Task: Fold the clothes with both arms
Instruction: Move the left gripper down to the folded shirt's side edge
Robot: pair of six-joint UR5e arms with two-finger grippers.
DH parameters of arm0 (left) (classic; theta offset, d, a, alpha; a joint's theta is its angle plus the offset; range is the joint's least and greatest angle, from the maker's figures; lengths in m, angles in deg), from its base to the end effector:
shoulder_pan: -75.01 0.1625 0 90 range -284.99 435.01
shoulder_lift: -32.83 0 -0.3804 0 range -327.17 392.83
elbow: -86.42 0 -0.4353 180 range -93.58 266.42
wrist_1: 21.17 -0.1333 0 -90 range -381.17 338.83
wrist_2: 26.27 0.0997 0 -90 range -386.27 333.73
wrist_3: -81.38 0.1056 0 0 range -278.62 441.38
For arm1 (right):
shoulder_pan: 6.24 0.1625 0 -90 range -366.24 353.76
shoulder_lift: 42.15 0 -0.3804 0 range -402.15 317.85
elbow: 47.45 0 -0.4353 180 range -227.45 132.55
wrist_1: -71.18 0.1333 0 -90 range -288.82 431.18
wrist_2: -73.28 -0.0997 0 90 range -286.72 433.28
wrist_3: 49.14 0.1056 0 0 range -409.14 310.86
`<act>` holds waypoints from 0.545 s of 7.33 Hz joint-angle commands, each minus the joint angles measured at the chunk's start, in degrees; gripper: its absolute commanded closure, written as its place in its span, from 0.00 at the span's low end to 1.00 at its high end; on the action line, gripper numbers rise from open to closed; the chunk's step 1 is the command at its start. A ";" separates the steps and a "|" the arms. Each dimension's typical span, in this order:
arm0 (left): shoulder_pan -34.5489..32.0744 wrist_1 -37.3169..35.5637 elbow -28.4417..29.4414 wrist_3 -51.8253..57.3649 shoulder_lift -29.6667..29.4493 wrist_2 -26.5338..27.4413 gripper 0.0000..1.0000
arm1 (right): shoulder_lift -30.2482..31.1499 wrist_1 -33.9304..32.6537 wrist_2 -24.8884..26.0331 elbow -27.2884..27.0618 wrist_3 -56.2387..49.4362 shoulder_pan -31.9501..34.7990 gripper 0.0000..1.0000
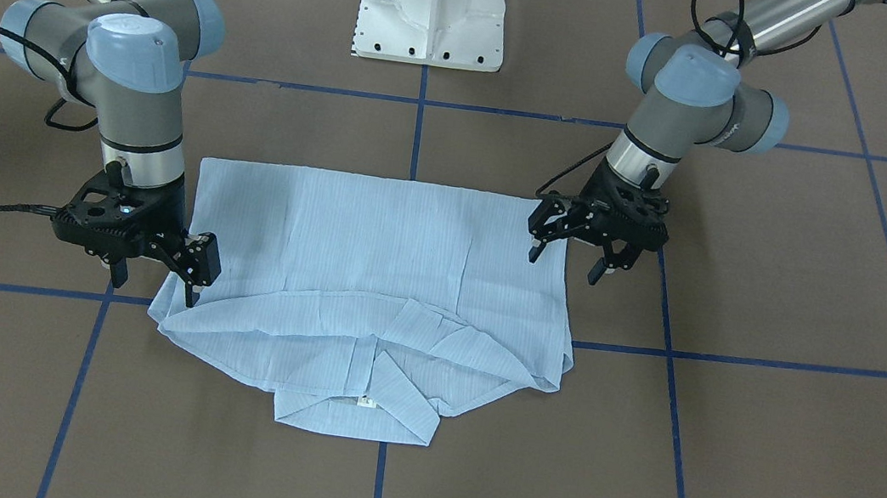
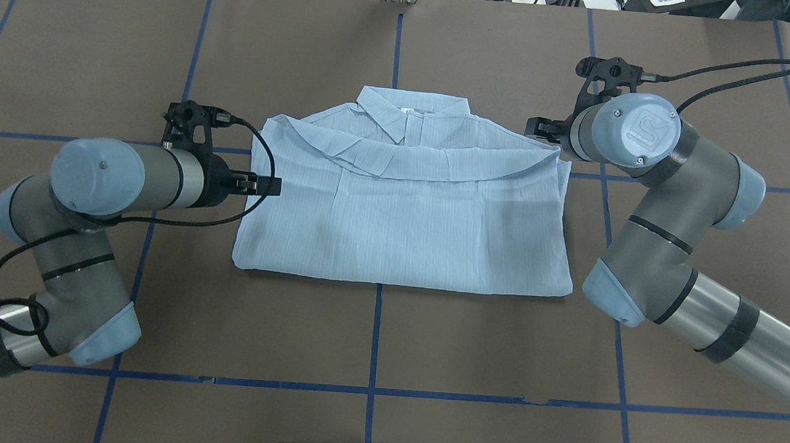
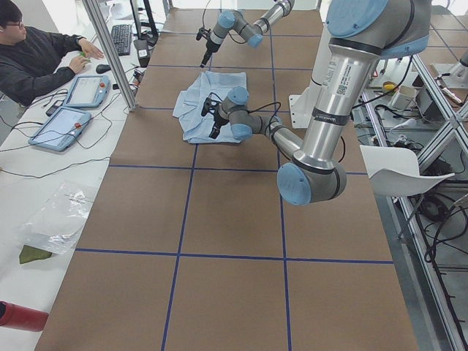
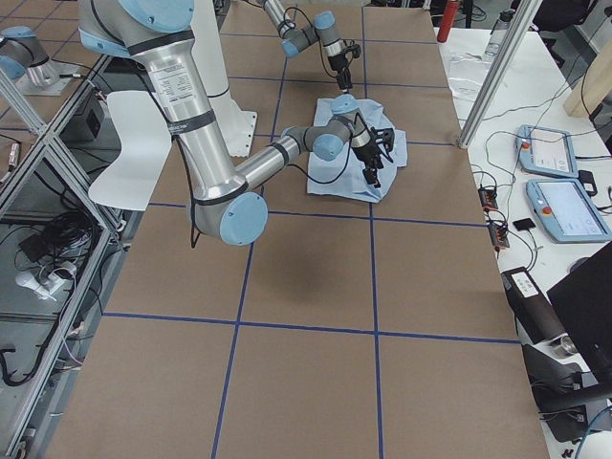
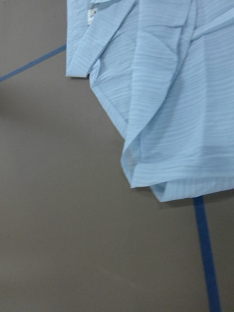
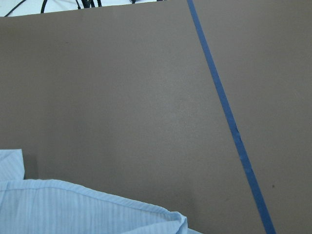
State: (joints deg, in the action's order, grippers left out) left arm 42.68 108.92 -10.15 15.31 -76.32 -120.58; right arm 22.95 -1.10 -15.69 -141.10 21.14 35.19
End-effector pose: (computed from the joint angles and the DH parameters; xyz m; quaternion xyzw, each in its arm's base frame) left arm 0.4855 -0.4556 0.2851 0.2281 0.4936 -0.0411 0.8382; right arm -0.4262 -0.5564 0.3004 0.2070 -0.3341 0.1766 0.9024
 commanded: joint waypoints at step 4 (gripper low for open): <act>6.49 -0.10 -1.69 -7.57 3.41 4.84 0.09 | 0.29 0.03 0.29 -0.12 0.21 -0.21 0.00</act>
State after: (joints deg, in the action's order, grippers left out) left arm 48.31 108.79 -11.80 9.47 -73.32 -116.25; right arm 23.22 -1.13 -15.49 -141.16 21.34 35.00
